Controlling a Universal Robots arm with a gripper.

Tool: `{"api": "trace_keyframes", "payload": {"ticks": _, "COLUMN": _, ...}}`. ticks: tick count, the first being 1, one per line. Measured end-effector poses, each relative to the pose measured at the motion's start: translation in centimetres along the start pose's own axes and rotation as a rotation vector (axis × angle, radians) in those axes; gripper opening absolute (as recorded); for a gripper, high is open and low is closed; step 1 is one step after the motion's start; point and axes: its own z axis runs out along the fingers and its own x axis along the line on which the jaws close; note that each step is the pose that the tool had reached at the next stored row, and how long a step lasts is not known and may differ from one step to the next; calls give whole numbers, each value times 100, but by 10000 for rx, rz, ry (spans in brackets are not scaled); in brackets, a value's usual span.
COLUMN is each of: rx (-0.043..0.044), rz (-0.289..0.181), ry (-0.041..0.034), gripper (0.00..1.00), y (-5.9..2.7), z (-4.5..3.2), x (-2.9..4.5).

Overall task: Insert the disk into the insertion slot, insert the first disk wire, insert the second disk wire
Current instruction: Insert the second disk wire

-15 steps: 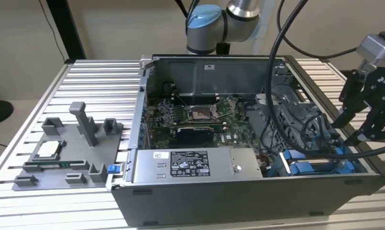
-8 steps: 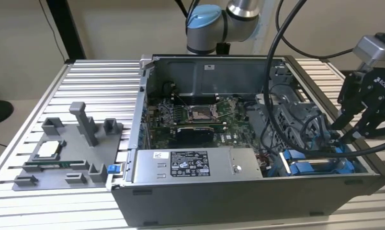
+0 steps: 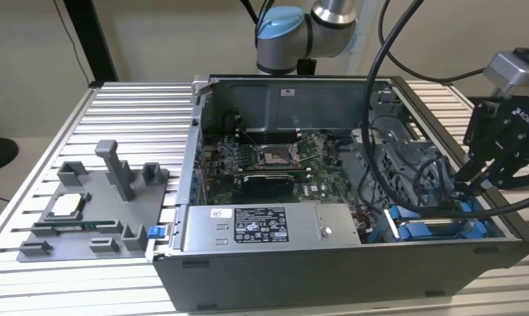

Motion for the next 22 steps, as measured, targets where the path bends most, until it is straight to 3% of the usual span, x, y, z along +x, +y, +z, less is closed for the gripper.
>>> {"api": "trace_keyframes", "payload": {"ticks": 4, "rx": -1, "rz": -3, "ry": -19, "gripper": 100, "y": -2, "z": 11, "x": 0}}
{"api": "trace_keyframes", "payload": {"ticks": 5, "rx": -2, "rz": -5, "ry": -28, "gripper": 0, "y": -2, "z": 13, "x": 0}}
{"api": "trace_keyframes", "payload": {"ticks": 18, "rx": -11, "rz": -23, "ry": -169, "gripper": 0, "y": -3, "z": 25, "x": 1}}
{"api": "trace_keyframes", "payload": {"ticks": 22, "rx": -13, "rz": -15, "ry": -174, "gripper": 0, "y": 20, "z": -39, "x": 0}}
